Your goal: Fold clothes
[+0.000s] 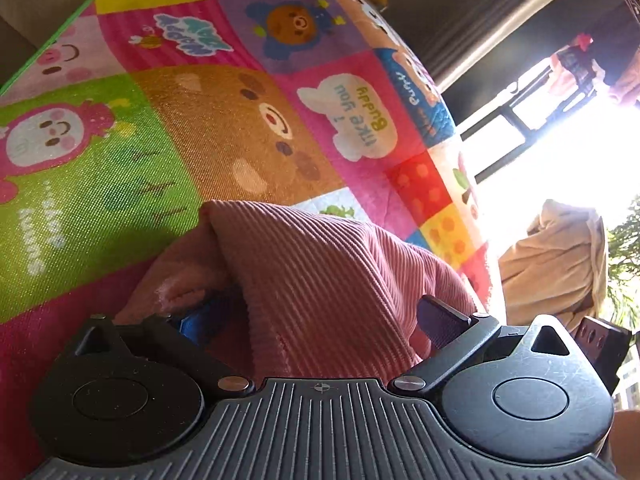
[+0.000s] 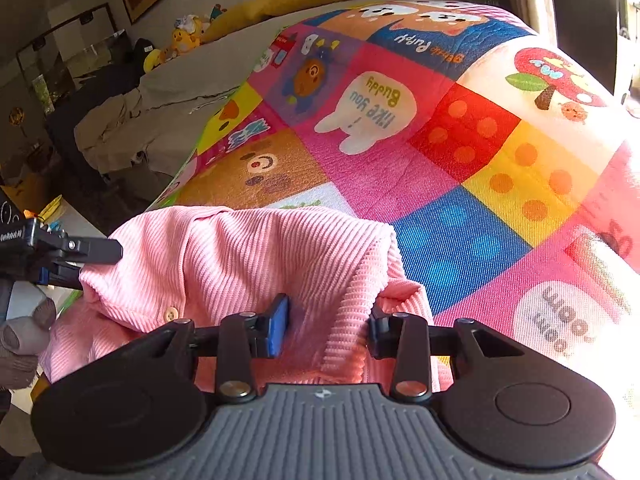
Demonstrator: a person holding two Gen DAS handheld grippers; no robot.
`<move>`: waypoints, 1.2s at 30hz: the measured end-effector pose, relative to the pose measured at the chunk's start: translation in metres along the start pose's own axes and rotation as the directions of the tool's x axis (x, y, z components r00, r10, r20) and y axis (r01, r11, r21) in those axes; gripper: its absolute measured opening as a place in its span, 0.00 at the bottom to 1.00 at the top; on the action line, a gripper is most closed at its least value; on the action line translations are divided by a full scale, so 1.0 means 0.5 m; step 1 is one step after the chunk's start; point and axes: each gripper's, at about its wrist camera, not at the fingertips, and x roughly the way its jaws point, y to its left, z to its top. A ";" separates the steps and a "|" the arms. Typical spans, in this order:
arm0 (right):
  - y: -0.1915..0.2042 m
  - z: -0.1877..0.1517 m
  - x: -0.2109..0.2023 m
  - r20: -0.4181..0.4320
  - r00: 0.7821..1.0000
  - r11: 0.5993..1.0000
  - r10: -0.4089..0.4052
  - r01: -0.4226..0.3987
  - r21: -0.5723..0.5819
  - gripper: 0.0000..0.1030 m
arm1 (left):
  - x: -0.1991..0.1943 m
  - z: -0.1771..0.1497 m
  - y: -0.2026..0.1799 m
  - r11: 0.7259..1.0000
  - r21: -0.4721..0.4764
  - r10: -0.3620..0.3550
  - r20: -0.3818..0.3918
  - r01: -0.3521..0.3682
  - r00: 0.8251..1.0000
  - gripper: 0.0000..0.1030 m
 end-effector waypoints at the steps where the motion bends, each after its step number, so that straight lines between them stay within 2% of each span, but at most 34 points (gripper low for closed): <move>1: -0.002 0.002 0.000 0.006 1.000 1.000 0.000 0.000 0.005 0.37 | 0.003 -0.003 -0.006 0.999 0.028 0.015 0.002 -0.015 1.000 0.82; 3: -0.007 0.005 0.002 0.017 1.000 1.000 -0.001 0.001 0.017 0.37 | 0.008 -0.008 -0.014 0.997 0.068 0.043 0.003 -0.043 0.999 0.58; 5: -0.009 0.005 0.019 0.012 1.000 1.000 -0.010 0.010 0.023 0.35 | 0.009 -0.010 -0.016 0.995 0.084 0.052 0.007 -0.053 0.999 0.55; 7: -0.007 0.005 0.027 0.010 1.000 1.000 -0.016 0.016 0.020 0.31 | 0.009 -0.011 -0.019 0.993 0.103 0.058 0.012 -0.059 0.998 0.39; 9: 0.001 0.010 0.002 0.039 0.999 1.000 -0.002 0.002 0.010 0.25 | -0.009 -0.005 -0.031 0.990 0.134 0.042 0.026 -0.045 0.999 0.28; 13: 0.026 0.013 -0.085 0.118 0.992 0.999 0.037 -0.033 -0.033 0.24 | -0.087 -0.003 -0.071 0.975 0.222 -0.031 0.053 0.019 0.998 0.27; 15: 0.036 -0.002 -0.124 0.123 0.991 0.997 0.061 -0.056 -0.044 0.24 | -0.127 -0.026 -0.088 0.963 0.268 -0.047 0.048 0.032 0.998 0.27; 17: 0.043 -0.024 -0.151 0.114 0.990 0.996 0.079 -0.074 -0.045 0.24 | -0.147 -0.058 -0.087 0.956 0.290 -0.045 0.024 0.036 0.999 0.30; 19: 0.043 -0.060 -0.150 0.066 0.995 0.997 0.078 -0.076 -0.028 0.24 | -0.149 -0.095 -0.071 0.956 0.291 -0.031 -0.019 0.035 0.999 0.43; 20: 0.040 -0.086 -0.137 0.016 0.998 0.998 0.068 -0.068 -0.016 0.25 | -0.150 -0.113 -0.064 0.956 0.292 -0.024 -0.041 0.035 0.999 0.47; 22: 0.034 -0.123 -0.115 -0.055 0.998 0.999 0.038 -0.039 -0.016 0.29 | -0.142 -0.138 -0.041 0.959 0.279 -0.019 -0.097 0.045 0.995 0.64; 24: 0.025 -0.143 -0.113 -0.084 0.996 0.999 0.023 -0.025 -0.019 0.49 | -0.144 -0.141 -0.014 0.971 0.229 -0.035 -0.125 0.063 0.992 0.77; 25: 0.020 -0.144 -0.121 -0.080 0.997 0.999 0.023 -0.025 -0.020 0.53 | -0.150 -0.133 -0.004 0.976 0.206 -0.044 -0.113 0.066 0.993 0.82; 27: 0.009 -0.126 -0.147 -0.029 0.999 0.999 0.032 -0.032 -0.009 0.70 | -0.159 -0.114 0.013 0.985 0.154 -0.067 -0.084 0.079 0.994 0.89; 29: -0.006 -0.091 -0.176 0.039 0.997 0.998 0.062 -0.063 0.024 0.82 | -0.163 -0.085 0.026 0.990 0.091 -0.100 -0.045 0.104 0.994 0.91; 32: -0.038 -0.037 -0.184 0.124 0.984 0.983 0.124 -0.139 0.123 0.87 | -0.129 -0.050 0.032 0.995 0.029 -0.095 -0.043 0.096 0.995 0.91; 34: -0.065 -0.014 -0.151 0.120 0.979 0.956 0.167 -0.191 0.223 0.88 | -0.097 -0.031 0.033 0.997 0.002 -0.074 -0.061 0.074 0.995 0.91; 36: -0.095 -0.004 -0.091 0.057 0.972 0.912 0.230 -0.235 0.335 0.88 | -0.066 -0.022 0.034 0.998 -0.013 -0.070 -0.095 0.069 0.993 0.91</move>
